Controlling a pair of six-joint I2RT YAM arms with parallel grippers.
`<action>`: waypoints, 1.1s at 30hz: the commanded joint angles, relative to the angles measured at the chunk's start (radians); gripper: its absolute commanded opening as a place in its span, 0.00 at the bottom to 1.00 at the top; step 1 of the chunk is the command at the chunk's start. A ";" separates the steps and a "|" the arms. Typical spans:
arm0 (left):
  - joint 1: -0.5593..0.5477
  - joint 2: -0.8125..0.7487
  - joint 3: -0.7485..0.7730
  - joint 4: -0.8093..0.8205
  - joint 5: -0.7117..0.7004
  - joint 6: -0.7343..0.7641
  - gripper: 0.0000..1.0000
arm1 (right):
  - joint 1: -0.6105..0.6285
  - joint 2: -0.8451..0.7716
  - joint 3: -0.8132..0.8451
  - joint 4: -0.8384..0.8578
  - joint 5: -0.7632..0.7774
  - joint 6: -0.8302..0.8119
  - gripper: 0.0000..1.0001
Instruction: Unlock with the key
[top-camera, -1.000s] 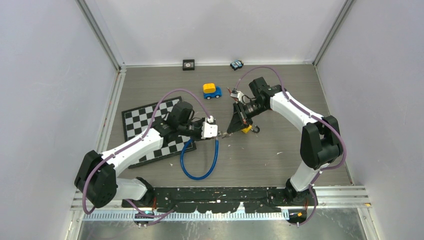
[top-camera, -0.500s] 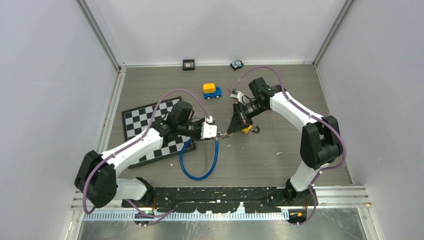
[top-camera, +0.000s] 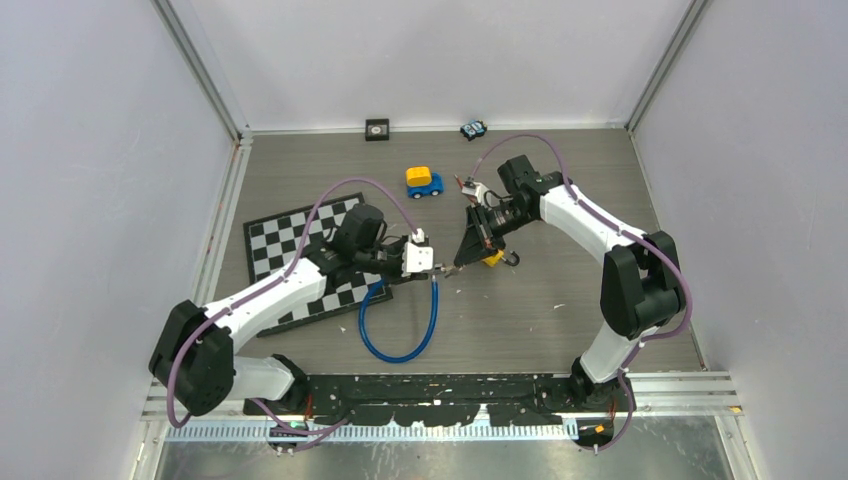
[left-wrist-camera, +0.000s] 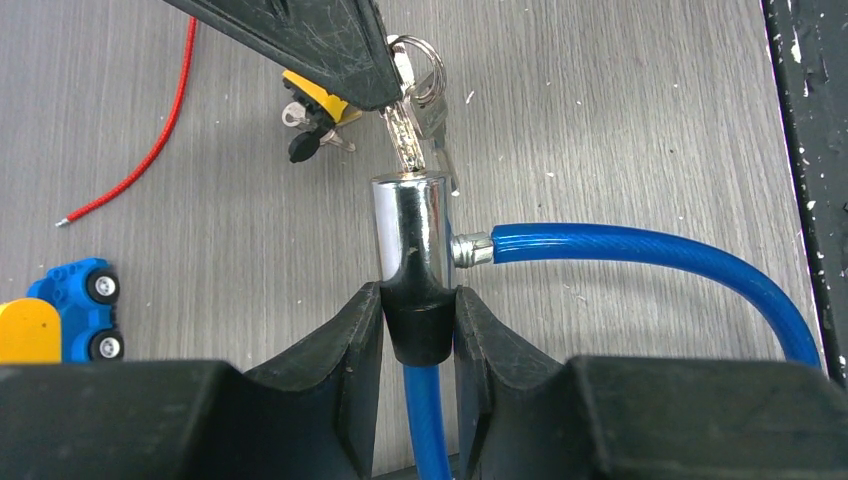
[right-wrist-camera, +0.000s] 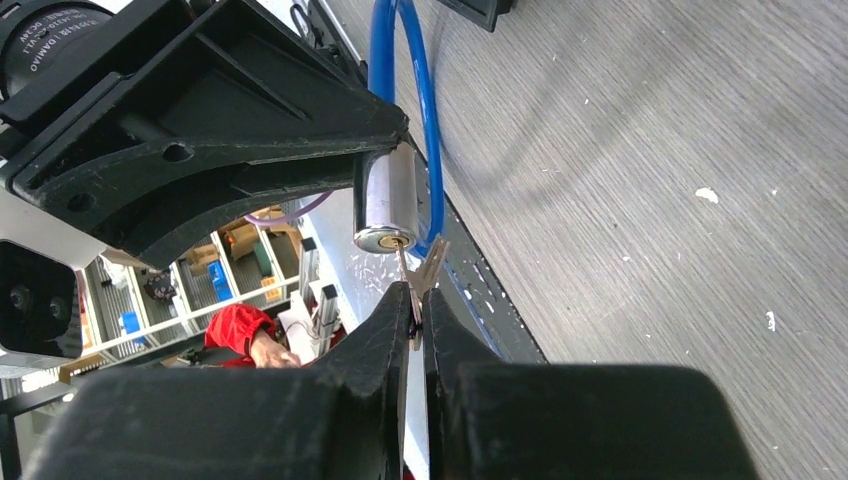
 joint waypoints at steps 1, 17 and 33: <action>-0.010 -0.004 -0.028 0.120 0.127 -0.061 0.00 | 0.002 -0.046 -0.025 0.146 -0.028 0.023 0.01; 0.022 0.020 -0.105 0.324 0.146 -0.229 0.00 | 0.001 -0.169 -0.119 0.253 0.051 0.069 0.00; 0.075 -0.019 -0.131 0.403 0.086 -0.218 0.00 | -0.019 -0.166 -0.139 0.234 0.097 0.104 0.00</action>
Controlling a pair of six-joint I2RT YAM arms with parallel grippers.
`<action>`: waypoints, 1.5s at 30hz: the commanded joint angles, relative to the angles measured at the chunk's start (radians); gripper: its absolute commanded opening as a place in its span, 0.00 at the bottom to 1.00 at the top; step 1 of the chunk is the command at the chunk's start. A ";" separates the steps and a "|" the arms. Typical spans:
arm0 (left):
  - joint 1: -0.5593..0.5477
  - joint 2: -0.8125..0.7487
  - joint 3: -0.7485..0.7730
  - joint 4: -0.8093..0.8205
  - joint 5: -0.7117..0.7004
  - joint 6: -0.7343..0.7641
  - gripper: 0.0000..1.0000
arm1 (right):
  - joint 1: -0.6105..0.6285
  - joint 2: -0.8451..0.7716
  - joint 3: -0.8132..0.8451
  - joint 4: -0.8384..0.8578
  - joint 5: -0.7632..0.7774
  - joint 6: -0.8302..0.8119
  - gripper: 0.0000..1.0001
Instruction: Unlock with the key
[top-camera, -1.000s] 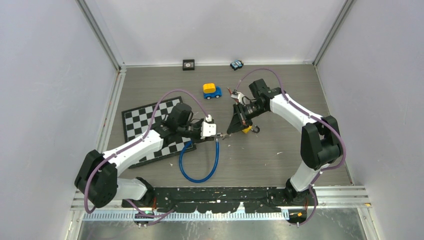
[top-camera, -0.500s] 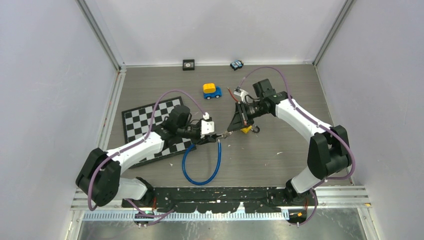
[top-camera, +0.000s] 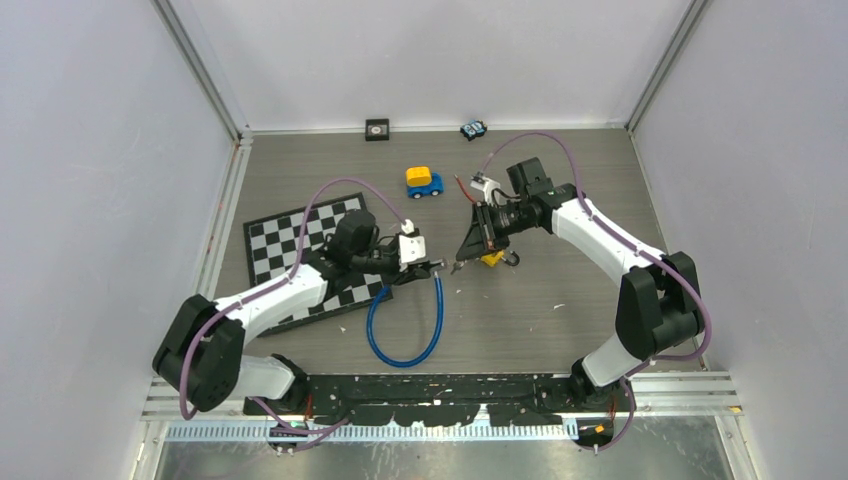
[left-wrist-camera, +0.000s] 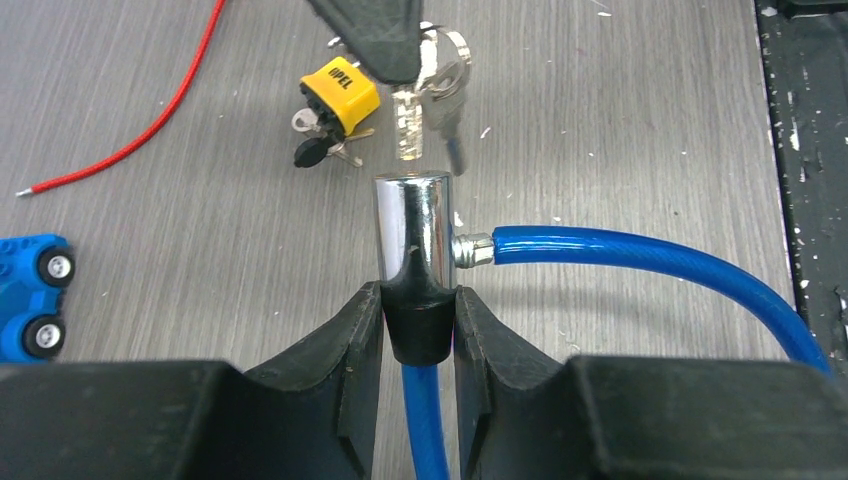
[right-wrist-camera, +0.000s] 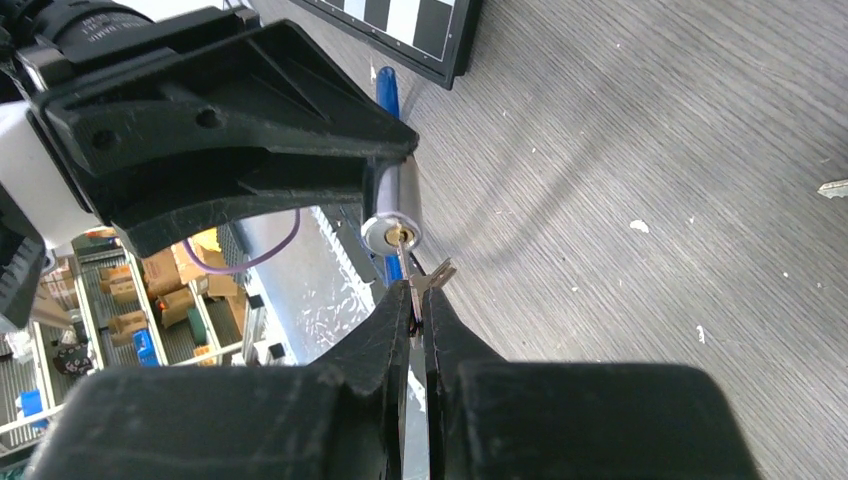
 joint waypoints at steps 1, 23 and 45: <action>0.030 -0.056 0.003 0.090 0.048 0.029 0.00 | -0.013 -0.031 -0.018 0.028 -0.027 0.040 0.01; 0.091 -0.024 0.553 -0.853 0.179 0.531 0.00 | -0.055 -0.013 0.266 -0.221 -0.085 -0.022 0.00; 0.062 0.011 0.464 -0.566 0.029 0.354 0.00 | 0.031 -0.019 0.444 -0.318 0.066 -0.007 0.00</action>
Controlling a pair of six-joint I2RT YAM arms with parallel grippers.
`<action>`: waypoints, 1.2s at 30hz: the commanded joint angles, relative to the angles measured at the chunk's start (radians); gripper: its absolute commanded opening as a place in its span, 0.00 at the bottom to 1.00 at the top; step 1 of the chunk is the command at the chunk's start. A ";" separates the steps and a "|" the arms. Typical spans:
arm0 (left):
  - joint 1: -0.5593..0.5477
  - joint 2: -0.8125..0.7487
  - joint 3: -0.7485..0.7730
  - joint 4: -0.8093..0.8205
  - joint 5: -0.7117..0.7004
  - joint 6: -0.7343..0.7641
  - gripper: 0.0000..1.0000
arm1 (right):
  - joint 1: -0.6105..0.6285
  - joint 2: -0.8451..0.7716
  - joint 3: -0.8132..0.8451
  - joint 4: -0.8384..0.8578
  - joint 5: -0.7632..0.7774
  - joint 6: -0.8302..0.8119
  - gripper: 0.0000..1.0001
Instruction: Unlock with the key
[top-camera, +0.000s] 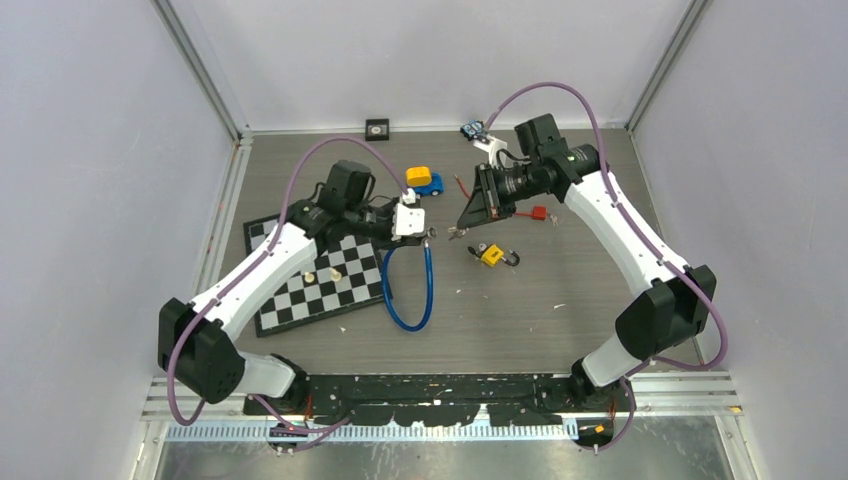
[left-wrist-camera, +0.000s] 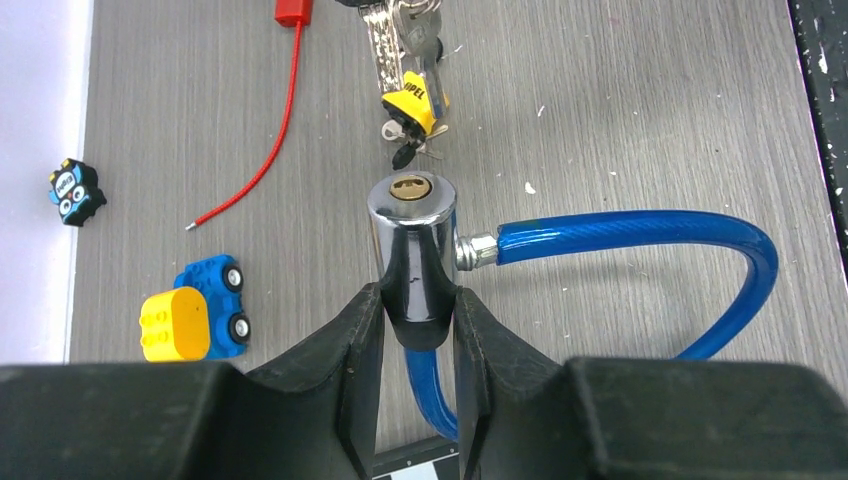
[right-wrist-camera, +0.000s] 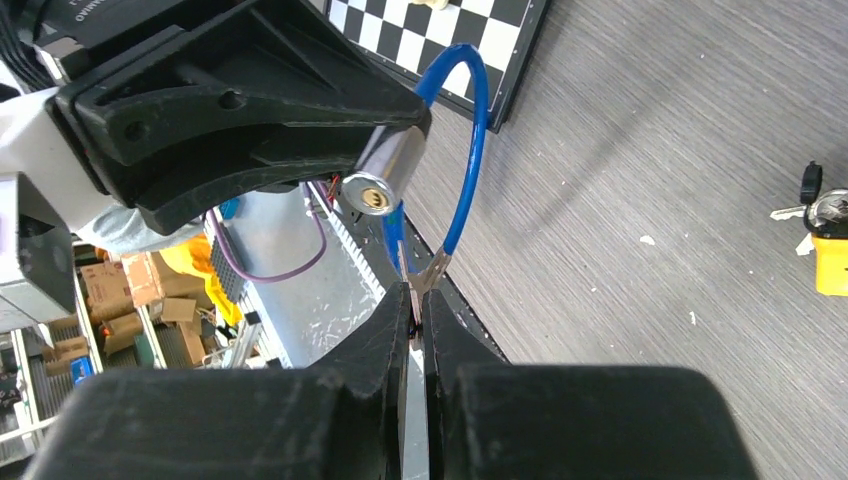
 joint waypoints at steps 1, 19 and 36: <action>-0.017 -0.031 -0.036 0.094 -0.004 -0.023 0.00 | 0.027 -0.020 0.050 -0.008 0.004 0.015 0.00; -0.034 -0.065 -0.086 0.139 -0.035 -0.033 0.00 | 0.038 0.024 -0.022 0.027 -0.008 0.066 0.00; -0.041 -0.059 -0.089 0.142 -0.050 -0.033 0.00 | 0.044 0.066 -0.012 0.047 -0.038 0.088 0.00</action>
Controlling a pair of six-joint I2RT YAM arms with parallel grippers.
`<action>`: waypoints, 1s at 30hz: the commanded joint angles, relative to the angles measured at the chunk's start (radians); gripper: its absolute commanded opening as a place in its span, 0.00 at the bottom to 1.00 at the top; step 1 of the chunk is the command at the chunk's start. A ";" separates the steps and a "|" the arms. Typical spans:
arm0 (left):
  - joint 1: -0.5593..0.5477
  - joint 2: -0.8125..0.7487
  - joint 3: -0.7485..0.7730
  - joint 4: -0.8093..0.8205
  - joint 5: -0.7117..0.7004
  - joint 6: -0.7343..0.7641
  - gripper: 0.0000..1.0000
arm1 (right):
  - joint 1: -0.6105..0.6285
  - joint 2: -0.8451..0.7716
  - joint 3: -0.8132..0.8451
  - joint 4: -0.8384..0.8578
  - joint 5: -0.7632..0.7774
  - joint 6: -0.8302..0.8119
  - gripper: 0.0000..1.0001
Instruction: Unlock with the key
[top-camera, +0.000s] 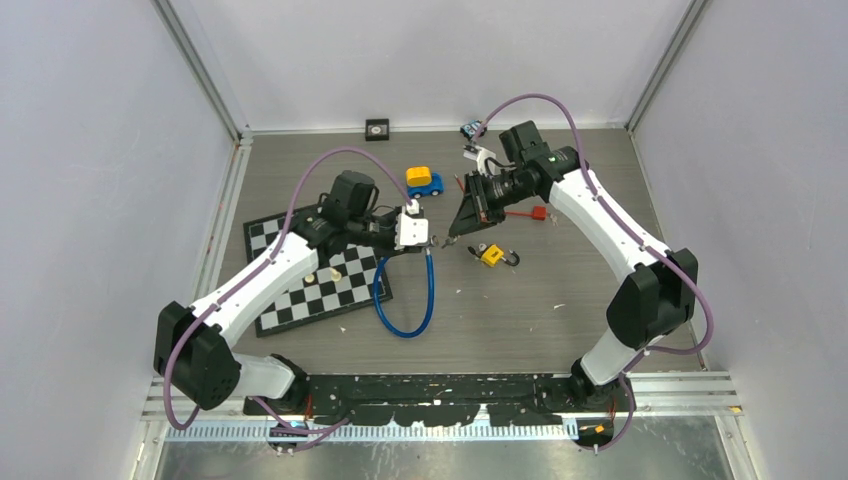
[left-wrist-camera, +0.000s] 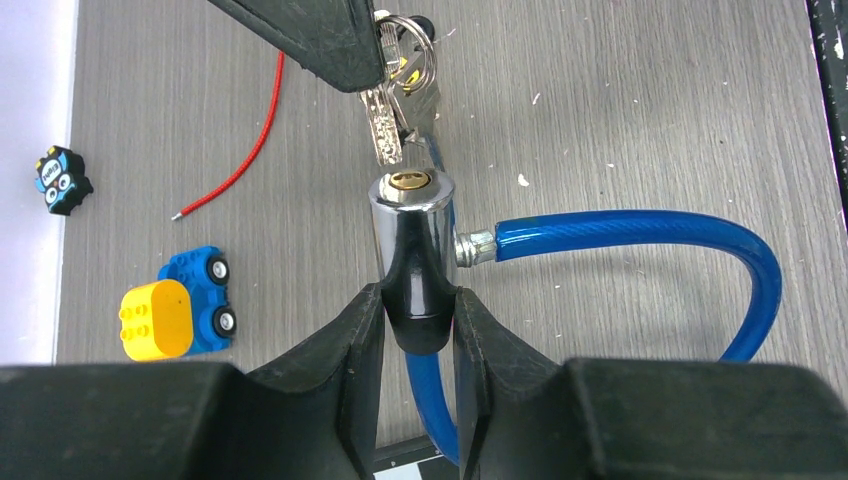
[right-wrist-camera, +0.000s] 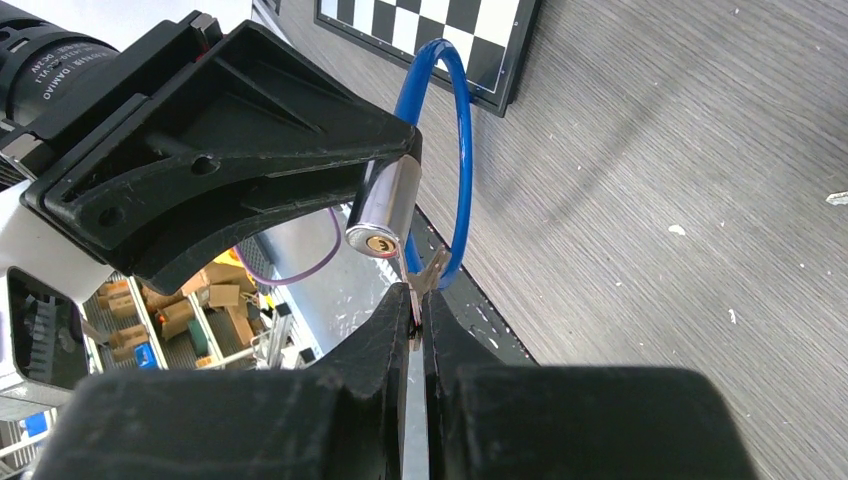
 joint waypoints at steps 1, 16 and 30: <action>-0.006 -0.024 0.006 0.061 0.005 -0.009 0.00 | 0.010 -0.004 0.012 0.025 -0.036 0.019 0.00; -0.023 -0.017 0.006 0.067 -0.038 -0.011 0.00 | 0.013 -0.010 -0.006 0.032 -0.035 0.022 0.00; -0.026 -0.018 0.002 0.073 -0.049 -0.018 0.00 | 0.017 -0.008 -0.013 0.039 -0.036 0.022 0.00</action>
